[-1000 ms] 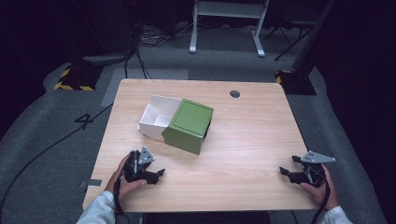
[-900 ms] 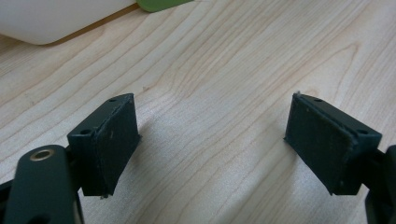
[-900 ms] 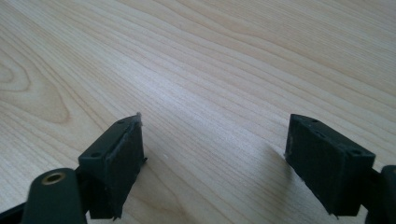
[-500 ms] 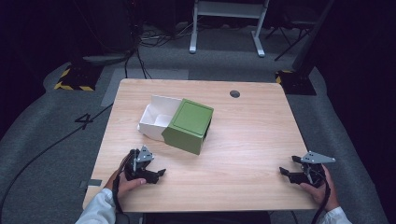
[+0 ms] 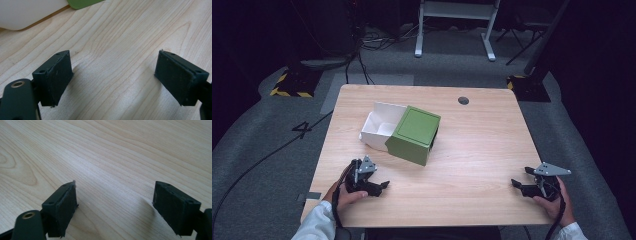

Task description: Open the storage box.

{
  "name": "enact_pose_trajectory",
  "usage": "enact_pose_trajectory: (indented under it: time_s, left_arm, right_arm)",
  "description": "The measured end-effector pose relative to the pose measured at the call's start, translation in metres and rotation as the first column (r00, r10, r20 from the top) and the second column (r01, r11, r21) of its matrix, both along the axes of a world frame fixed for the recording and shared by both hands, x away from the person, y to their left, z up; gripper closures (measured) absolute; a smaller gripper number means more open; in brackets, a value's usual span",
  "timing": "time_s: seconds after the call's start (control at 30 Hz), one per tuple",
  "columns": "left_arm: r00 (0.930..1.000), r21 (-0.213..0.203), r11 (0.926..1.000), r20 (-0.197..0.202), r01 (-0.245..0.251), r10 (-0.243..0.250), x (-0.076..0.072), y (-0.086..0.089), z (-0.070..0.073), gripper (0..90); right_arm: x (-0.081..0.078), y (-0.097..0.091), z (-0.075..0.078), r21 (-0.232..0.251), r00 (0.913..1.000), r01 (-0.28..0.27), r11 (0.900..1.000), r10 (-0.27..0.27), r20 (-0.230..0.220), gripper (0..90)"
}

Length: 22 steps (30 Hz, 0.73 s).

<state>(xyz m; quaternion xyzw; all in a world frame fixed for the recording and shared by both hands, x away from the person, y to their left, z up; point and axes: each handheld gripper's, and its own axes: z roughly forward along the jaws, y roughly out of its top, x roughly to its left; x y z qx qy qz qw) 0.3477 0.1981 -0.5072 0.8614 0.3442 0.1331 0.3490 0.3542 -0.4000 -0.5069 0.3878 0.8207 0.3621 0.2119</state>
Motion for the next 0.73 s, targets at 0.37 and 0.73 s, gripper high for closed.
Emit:
enact_pose_trajectory:
  time_s: [0.37, 0.73]
  left_arm:
    - [1.0, 0.002, 1.0, 0.002, 0.002, -0.002, 0.0004, 0.0, 0.0001, 14.4]
    - [0.9999, 0.005, 0.9999, 0.003, -0.012, 0.012, 0.0024, -0.0014, 0.0001, 13.8]
  right_arm:
    - [0.0006, -0.0004, 0.0, 0.002, 1.0, -0.001, 1.0, 0.001, -0.004, 19.6]
    - [0.0008, -0.0006, -0.0001, 0.004, 1.0, -0.001, 1.0, 0.001, -0.006, 19.6]
